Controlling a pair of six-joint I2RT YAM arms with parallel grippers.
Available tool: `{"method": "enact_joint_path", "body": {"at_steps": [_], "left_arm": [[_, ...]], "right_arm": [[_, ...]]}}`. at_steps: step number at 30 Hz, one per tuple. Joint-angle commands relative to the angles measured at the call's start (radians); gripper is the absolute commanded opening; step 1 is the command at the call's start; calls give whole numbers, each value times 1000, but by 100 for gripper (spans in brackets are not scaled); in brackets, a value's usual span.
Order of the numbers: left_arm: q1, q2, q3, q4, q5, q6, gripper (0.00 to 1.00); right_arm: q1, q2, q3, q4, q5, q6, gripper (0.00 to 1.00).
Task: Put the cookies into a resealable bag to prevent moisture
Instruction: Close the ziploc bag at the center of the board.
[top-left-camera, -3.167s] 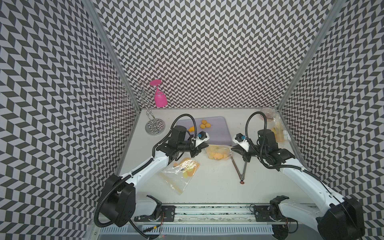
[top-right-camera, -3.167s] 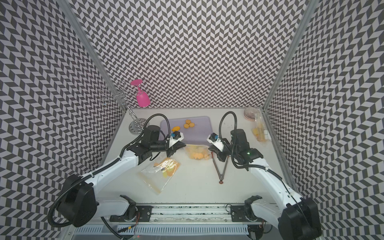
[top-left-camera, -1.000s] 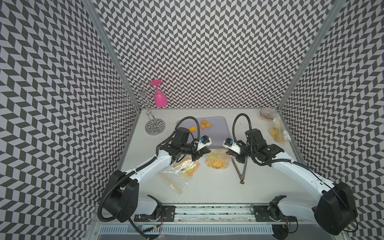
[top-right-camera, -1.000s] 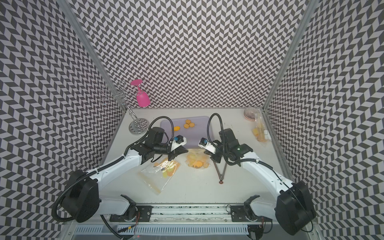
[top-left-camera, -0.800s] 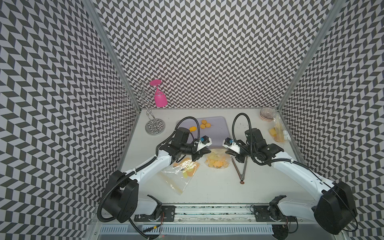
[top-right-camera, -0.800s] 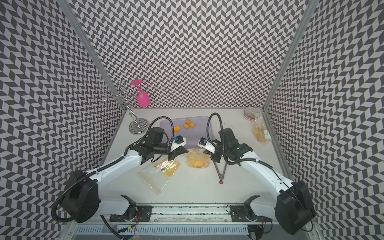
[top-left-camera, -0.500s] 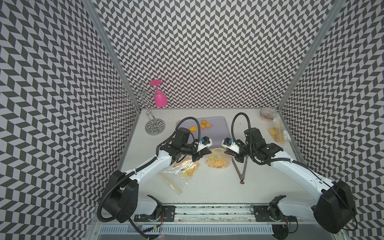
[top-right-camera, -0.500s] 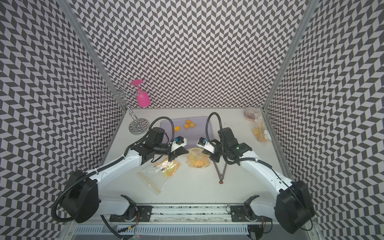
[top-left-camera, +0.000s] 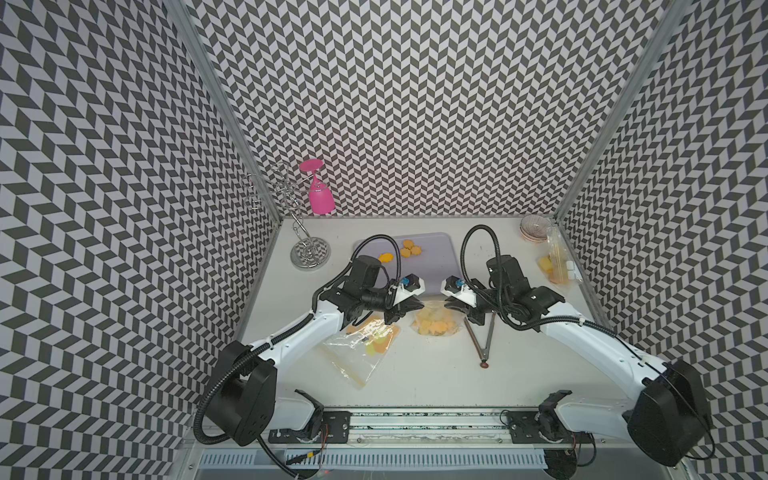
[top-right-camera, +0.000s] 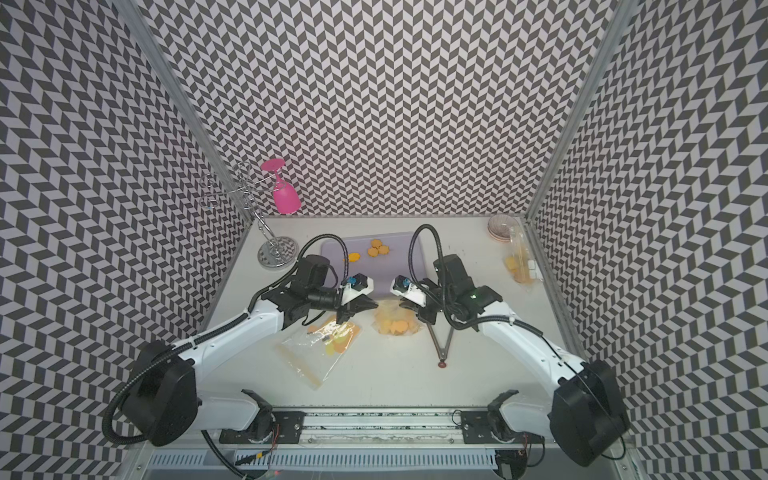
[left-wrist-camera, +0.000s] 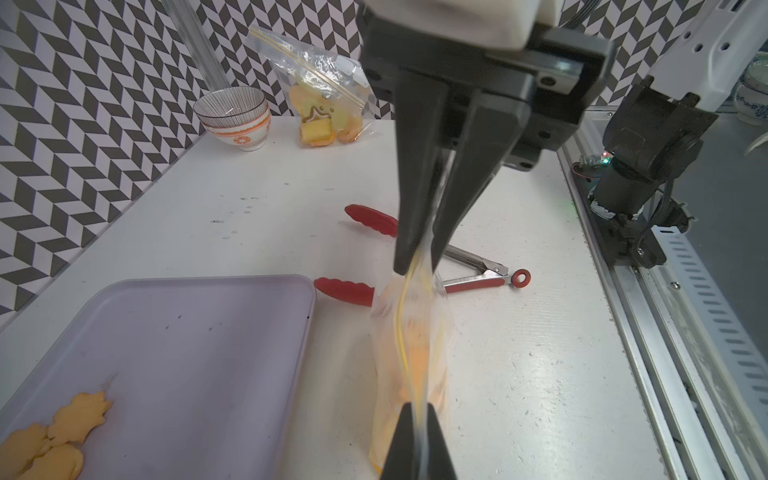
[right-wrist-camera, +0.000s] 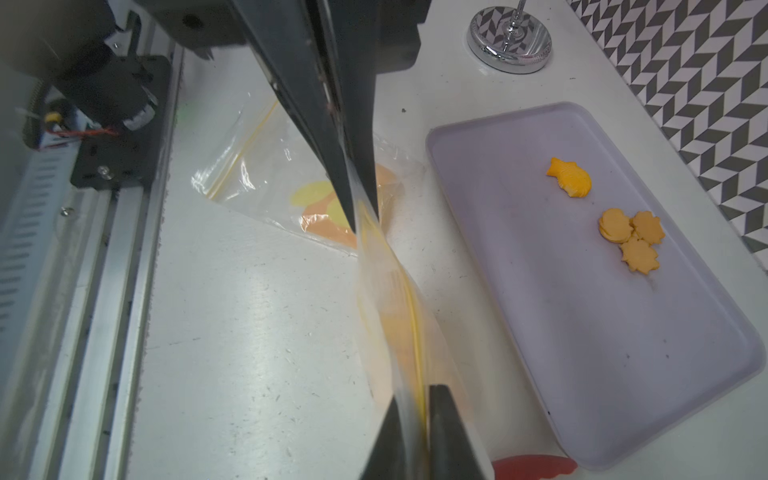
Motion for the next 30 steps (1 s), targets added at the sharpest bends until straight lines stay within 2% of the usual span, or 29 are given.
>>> {"method": "enact_joint_path", "body": {"at_steps": [1,2,3,4,6,7,8,9,10,11,13,14,15,16,17,18,19,20,21,23,25,26,27,28,29,30], "left_arm": [[-6,-33,-6,-9,28,26,0],[-6,-33,-6,-8,29,27,0],[-5,-34,-6,-8,29,26,0],[-6,-34,-6,-8,30,26,0],[-7,-36,-6,-8,30,25,0],[-8,-36,-6,-7,32,25,0],[-8,-36,-7,-6,33,26,0],[-8,-37,-7,-6,35,25,0],[-8,-38,-7,-7,36,26,0],[-8,-38,-7,-6,36,25,0],[-9,-38,-7,-7,36,26,0],[-9,-37,-7,-6,36,26,0],[-9,-37,-7,-7,36,26,0],[-9,-37,-7,-6,36,26,0],[-9,-36,-7,-6,35,26,0],[-9,-37,-7,-8,33,25,0],[-9,-37,-7,-8,32,26,0],[-10,-37,-7,-9,31,26,0],[-10,-36,-7,-8,32,25,0],[-11,-36,-7,-8,32,25,0],[-10,-38,-7,-8,33,25,0],[-11,-37,-7,-6,35,24,0],[-11,-37,-7,-6,36,23,0],[-11,-37,-7,-7,37,24,0],[-12,-37,-7,-8,38,23,0],[-12,-37,-7,-8,38,23,0]], "right_arm": [[14,10,25,69,-48,4,12],[17,11,23,81,-47,11,32],[23,12,21,88,-46,14,25],[29,16,24,89,-50,16,2],[39,25,31,88,-54,19,0],[43,30,31,92,-47,21,13],[49,32,29,100,-38,23,32],[54,35,26,106,-30,22,32],[56,38,27,104,-33,22,10],[58,41,30,103,-39,22,0],[60,45,34,107,-49,31,1],[61,43,31,121,-44,38,20],[62,41,26,136,-41,43,27],[64,38,24,142,-47,45,8],[65,37,25,141,-55,45,0],[67,36,28,144,-63,50,0],[66,36,27,153,-62,55,6],[67,34,23,166,-54,63,28],[67,33,19,179,-45,67,38],[71,38,20,177,-55,69,3],[73,45,29,169,-66,71,0],[76,48,27,177,-62,73,8],[79,49,23,191,-51,79,25],[80,50,21,199,-47,82,19],[83,50,20,199,-52,81,0],[84,54,24,196,-63,82,0]]}}
